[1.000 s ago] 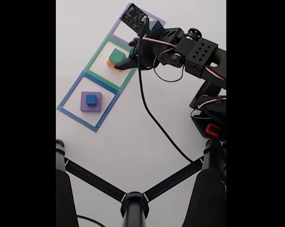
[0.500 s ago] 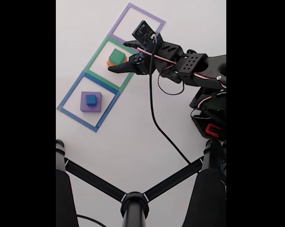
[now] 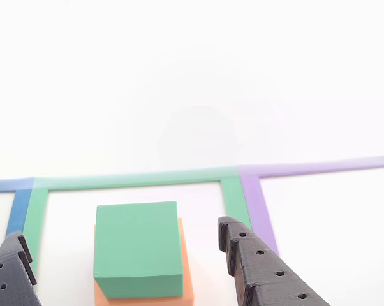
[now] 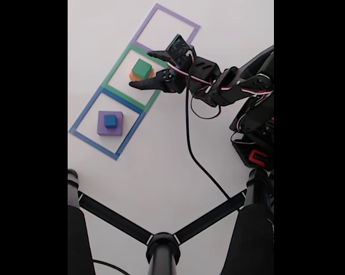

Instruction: Tower of hanoi

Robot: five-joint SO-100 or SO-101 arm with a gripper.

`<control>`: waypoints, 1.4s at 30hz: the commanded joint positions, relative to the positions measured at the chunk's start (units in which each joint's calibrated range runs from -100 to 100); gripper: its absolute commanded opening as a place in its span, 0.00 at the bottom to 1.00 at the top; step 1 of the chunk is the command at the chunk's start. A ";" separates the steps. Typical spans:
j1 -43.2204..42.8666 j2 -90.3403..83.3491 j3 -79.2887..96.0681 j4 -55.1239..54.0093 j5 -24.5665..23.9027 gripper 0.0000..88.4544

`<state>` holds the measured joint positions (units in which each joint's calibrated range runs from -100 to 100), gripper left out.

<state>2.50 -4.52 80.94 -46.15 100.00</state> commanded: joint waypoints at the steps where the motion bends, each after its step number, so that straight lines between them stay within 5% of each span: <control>1: -0.25 2.83 -0.39 -5.69 0.00 0.39; 16: -3.53 11.17 -3.75 -11.85 0.00 0.32; 30: -3.91 12.77 -4.57 -11.76 0.00 0.10; 42: -3.76 7.48 -4.66 -6.66 0.00 0.08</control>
<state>-1.02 8.23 77.72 -56.10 100.00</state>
